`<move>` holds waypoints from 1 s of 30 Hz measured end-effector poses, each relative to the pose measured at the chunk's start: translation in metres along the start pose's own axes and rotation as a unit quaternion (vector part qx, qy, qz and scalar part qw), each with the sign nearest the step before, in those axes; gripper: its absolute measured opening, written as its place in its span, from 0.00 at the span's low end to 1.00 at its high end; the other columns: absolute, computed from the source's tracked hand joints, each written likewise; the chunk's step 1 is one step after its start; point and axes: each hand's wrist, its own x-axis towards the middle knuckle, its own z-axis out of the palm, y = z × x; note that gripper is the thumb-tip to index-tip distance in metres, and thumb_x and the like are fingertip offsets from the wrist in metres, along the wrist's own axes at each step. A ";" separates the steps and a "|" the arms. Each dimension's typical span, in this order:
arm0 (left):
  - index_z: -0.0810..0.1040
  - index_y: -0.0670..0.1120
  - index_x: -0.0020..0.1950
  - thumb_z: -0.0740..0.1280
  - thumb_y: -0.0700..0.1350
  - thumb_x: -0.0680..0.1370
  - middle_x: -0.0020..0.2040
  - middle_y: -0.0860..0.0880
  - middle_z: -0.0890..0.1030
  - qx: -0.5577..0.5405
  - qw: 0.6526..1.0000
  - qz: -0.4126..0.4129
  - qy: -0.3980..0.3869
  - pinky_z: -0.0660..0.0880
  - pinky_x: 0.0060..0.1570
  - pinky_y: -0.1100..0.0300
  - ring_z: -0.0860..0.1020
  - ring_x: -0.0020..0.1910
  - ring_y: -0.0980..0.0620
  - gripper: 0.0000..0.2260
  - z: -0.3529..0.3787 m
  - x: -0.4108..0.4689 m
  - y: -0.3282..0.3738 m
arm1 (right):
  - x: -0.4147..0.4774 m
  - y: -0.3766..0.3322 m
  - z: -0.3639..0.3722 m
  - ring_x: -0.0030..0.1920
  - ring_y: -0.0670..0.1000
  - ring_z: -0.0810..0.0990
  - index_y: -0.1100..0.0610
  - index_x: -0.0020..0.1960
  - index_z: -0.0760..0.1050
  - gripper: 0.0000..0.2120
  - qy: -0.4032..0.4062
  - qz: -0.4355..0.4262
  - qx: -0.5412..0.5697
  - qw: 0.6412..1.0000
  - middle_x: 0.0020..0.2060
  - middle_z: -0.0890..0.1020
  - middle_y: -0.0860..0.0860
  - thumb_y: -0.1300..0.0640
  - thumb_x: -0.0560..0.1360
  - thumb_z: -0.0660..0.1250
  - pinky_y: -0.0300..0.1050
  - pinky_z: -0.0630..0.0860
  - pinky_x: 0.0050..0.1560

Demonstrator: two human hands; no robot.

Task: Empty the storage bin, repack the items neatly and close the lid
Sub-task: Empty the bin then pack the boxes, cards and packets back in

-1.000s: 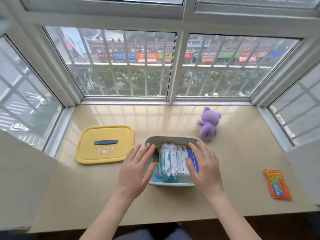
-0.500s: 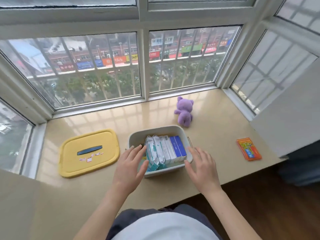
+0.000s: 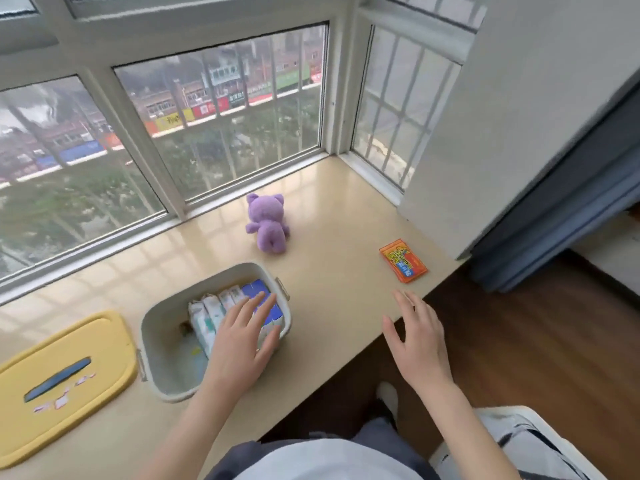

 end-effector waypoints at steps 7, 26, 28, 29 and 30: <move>0.68 0.51 0.75 0.51 0.63 0.79 0.71 0.49 0.72 -0.017 0.998 -0.045 -0.029 0.65 0.69 0.51 0.68 0.69 0.45 0.28 0.087 0.067 0.101 | 0.057 0.136 -0.030 0.70 0.58 0.67 0.55 0.73 0.67 0.26 -0.057 0.042 -0.008 0.998 0.71 0.69 0.58 0.43 0.80 0.56 0.56 0.67 0.68; 0.66 0.50 0.76 0.54 0.57 0.80 0.74 0.49 0.68 -0.015 0.996 -0.077 -0.039 0.64 0.71 0.46 0.62 0.75 0.44 0.26 0.283 0.251 0.090 | 0.272 0.287 0.123 0.73 0.56 0.61 0.47 0.77 0.58 0.29 -0.177 0.037 0.016 0.983 0.73 0.65 0.57 0.45 0.79 0.62 0.54 0.64 0.70; 0.66 0.50 0.76 0.55 0.56 0.80 0.75 0.48 0.67 -0.008 0.997 -0.064 -0.037 0.62 0.72 0.45 0.60 0.75 0.45 0.25 0.316 0.265 0.071 | 0.282 0.300 0.152 0.73 0.57 0.60 0.46 0.77 0.58 0.30 -0.176 0.042 0.004 0.983 0.73 0.63 0.57 0.45 0.79 0.63 0.54 0.64 0.70; 0.66 0.49 0.76 0.55 0.56 0.80 0.75 0.48 0.67 -0.003 0.998 -0.058 -0.036 0.60 0.73 0.46 0.60 0.76 0.45 0.25 0.331 0.270 0.062 | 0.286 0.306 0.164 0.73 0.57 0.60 0.46 0.77 0.58 0.30 -0.177 0.043 -0.009 0.983 0.73 0.63 0.57 0.44 0.78 0.63 0.55 0.65 0.69; 0.66 0.49 0.76 0.55 0.55 0.80 0.75 0.48 0.67 0.004 0.998 -0.054 -0.036 0.57 0.74 0.47 0.60 0.76 0.44 0.25 0.344 0.273 0.054 | 0.289 0.309 0.176 0.72 0.58 0.61 0.45 0.77 0.58 0.30 -0.179 0.042 -0.027 0.983 0.73 0.63 0.57 0.43 0.78 0.62 0.55 0.65 0.68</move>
